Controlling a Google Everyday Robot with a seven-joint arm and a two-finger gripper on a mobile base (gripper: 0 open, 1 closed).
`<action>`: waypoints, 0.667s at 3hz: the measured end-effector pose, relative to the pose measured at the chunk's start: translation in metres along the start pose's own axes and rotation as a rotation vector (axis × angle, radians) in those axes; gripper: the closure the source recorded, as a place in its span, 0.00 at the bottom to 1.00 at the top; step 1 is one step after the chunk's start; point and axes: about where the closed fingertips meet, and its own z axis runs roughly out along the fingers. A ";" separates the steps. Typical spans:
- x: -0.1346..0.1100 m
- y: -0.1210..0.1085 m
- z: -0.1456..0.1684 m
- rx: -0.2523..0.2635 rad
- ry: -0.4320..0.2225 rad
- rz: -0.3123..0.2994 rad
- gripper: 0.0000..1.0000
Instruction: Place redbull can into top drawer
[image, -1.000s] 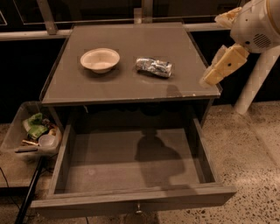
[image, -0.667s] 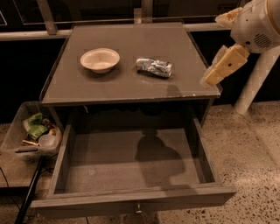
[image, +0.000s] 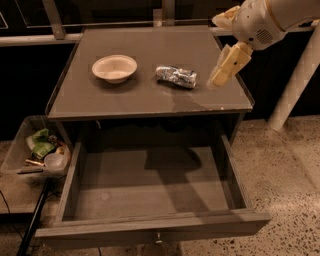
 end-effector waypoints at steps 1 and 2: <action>-0.005 -0.017 0.033 -0.071 -0.021 -0.041 0.00; -0.001 -0.027 0.058 -0.118 -0.027 -0.045 0.00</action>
Offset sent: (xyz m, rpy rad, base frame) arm 0.0742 0.0320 -0.0447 -0.0014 0.0976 0.1472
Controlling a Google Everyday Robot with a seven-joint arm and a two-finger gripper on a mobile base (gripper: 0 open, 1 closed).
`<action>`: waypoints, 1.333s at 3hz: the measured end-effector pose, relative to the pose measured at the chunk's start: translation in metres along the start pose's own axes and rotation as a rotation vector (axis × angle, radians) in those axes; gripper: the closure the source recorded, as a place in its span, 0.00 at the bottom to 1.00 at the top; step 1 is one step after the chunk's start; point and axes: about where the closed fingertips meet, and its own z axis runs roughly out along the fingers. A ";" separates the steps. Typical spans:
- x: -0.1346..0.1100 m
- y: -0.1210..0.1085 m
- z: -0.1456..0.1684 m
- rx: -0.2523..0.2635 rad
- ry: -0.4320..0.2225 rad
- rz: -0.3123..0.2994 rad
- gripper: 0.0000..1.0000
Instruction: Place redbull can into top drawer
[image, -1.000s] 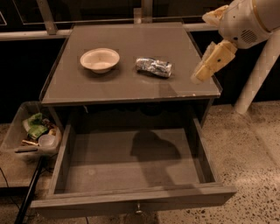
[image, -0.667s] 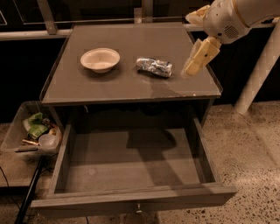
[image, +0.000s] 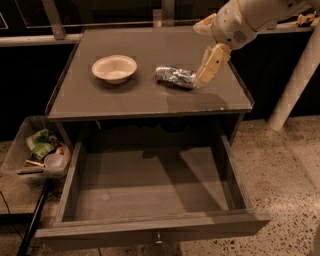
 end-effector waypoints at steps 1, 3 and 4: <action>0.009 -0.009 0.019 -0.015 0.006 0.007 0.00; 0.026 -0.026 0.048 0.023 0.061 0.003 0.00; 0.034 -0.035 0.067 0.036 0.080 0.017 0.00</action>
Offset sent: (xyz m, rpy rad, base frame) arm 0.0445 -0.0016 -0.0473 -0.0690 -0.0015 -0.0493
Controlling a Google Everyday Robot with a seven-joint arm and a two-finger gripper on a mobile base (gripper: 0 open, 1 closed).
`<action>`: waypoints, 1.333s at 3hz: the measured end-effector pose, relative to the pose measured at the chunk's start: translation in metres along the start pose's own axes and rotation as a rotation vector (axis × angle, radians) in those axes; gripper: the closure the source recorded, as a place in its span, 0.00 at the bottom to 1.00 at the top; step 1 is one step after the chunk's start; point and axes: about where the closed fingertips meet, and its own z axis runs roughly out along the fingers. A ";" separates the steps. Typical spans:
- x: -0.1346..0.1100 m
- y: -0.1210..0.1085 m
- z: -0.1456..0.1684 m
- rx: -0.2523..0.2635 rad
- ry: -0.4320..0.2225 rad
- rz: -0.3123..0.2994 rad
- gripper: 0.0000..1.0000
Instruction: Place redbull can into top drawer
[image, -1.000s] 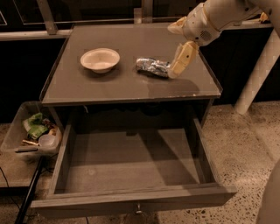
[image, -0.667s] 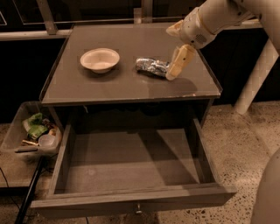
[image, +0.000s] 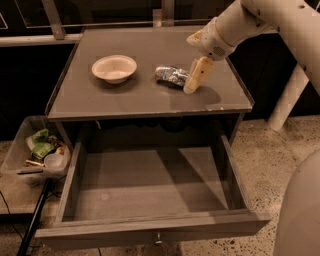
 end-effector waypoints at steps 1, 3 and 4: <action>0.008 -0.009 0.025 -0.014 0.003 0.045 0.00; 0.021 -0.015 0.071 -0.051 0.000 0.160 0.00; 0.030 -0.015 0.077 -0.055 0.008 0.198 0.00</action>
Offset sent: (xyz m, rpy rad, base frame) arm 0.0492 0.0165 -0.0587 0.0650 0.1321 -0.0986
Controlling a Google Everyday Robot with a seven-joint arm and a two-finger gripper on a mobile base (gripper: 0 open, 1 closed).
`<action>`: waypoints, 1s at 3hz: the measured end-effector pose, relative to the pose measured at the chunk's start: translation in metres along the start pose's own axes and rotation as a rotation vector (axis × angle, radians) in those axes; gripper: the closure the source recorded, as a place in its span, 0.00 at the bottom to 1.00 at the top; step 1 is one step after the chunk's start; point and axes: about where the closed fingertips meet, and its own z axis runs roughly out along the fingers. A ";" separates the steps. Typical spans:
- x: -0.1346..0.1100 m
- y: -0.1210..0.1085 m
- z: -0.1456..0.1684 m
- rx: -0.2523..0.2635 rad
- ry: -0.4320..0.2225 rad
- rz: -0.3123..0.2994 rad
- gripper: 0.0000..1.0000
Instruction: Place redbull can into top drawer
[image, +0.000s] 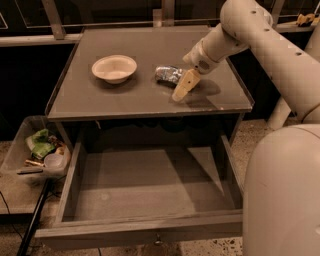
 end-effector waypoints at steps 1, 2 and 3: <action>0.000 0.000 0.000 0.000 0.000 0.000 0.18; 0.000 0.000 0.000 0.000 0.000 0.000 0.41; 0.000 0.000 0.000 0.000 0.000 0.000 0.64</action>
Offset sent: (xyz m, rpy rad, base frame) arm 0.0000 0.0001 -0.0001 0.0001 0.0004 -0.0002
